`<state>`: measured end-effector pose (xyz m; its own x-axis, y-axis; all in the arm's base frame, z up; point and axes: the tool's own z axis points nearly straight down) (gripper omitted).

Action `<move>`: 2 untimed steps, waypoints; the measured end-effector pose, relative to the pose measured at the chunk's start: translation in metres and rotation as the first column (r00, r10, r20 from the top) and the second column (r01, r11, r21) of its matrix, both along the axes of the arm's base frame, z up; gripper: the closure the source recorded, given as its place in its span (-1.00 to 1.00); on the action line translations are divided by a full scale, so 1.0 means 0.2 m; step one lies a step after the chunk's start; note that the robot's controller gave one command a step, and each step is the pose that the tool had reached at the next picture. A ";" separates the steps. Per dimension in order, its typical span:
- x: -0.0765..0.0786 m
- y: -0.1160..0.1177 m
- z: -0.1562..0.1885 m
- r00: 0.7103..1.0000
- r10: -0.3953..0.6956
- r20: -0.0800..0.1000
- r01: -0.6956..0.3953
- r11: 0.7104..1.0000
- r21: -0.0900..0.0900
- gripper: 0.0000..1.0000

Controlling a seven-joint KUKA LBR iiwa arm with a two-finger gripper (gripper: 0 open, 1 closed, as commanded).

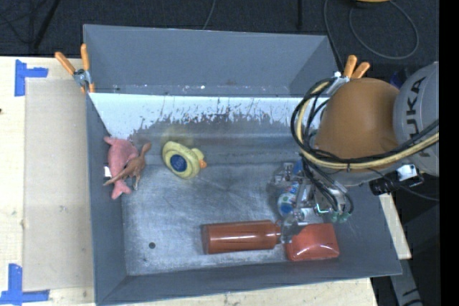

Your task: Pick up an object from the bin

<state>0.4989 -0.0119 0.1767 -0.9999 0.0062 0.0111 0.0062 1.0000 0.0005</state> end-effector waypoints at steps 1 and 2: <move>0.01 0.00 0.02 1.000 0.001 0.008 -0.001 1.000 0.000 -1.00; -0.04 0.05 -0.32 1.000 0.020 0.013 -0.020 1.000 -0.001 -1.00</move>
Offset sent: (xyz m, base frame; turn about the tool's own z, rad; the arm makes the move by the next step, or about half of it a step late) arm -0.0151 0.0164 -0.1067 -0.0238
